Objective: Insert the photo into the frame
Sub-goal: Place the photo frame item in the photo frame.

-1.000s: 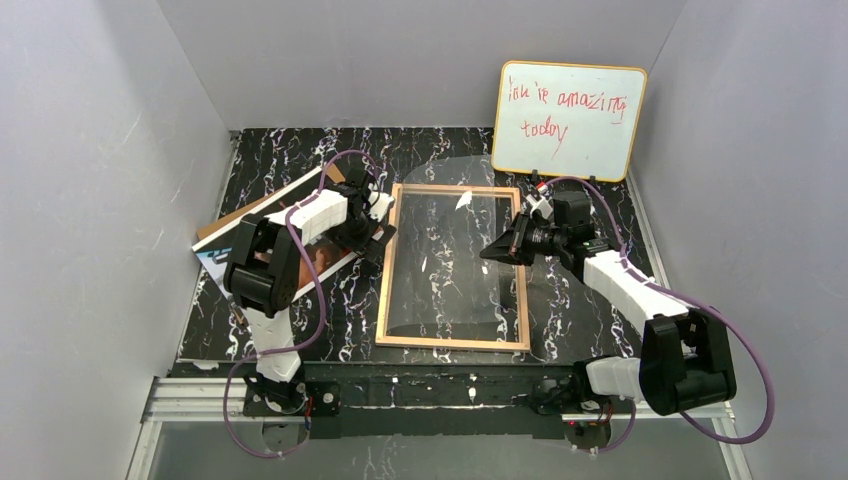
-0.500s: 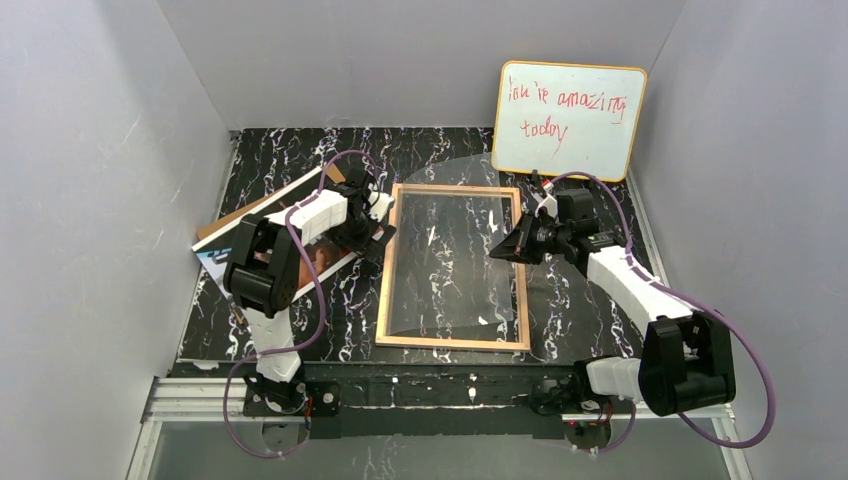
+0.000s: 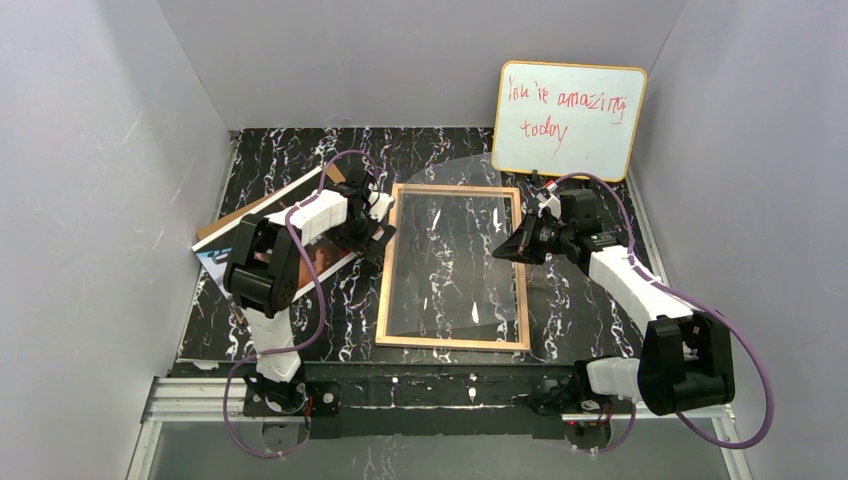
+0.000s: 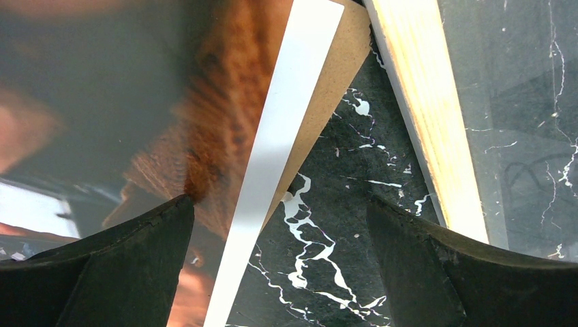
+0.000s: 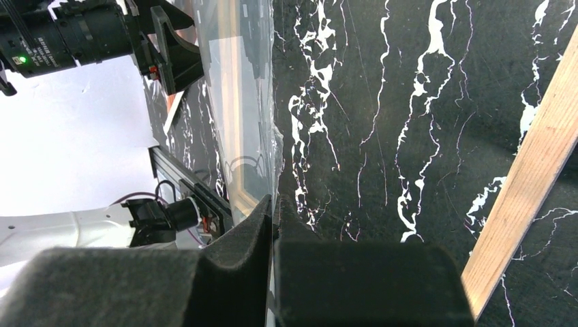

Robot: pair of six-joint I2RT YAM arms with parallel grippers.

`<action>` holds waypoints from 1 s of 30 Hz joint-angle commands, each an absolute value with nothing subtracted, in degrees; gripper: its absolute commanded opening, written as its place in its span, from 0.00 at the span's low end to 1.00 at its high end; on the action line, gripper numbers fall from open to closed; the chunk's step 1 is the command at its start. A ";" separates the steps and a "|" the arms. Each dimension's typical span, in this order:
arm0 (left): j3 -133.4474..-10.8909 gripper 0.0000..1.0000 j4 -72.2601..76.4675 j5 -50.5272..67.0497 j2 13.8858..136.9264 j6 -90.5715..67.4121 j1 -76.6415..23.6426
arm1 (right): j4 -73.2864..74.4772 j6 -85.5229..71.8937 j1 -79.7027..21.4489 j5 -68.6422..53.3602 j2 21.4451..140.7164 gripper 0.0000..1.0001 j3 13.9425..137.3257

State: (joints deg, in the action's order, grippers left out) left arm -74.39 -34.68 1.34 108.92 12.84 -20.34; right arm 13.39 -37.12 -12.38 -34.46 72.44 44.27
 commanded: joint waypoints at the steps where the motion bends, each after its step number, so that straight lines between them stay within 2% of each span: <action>1: -72.07 0.96 -36.06 2.90 109.51 12.83 -19.95 | 10.55 -37.83 -12.28 -35.22 71.88 0.08 44.14; 30: -71.74 0.96 -35.96 1.66 109.76 13.36 -19.95 | 16.37 -34.23 -12.18 -30.09 73.74 0.02 45.06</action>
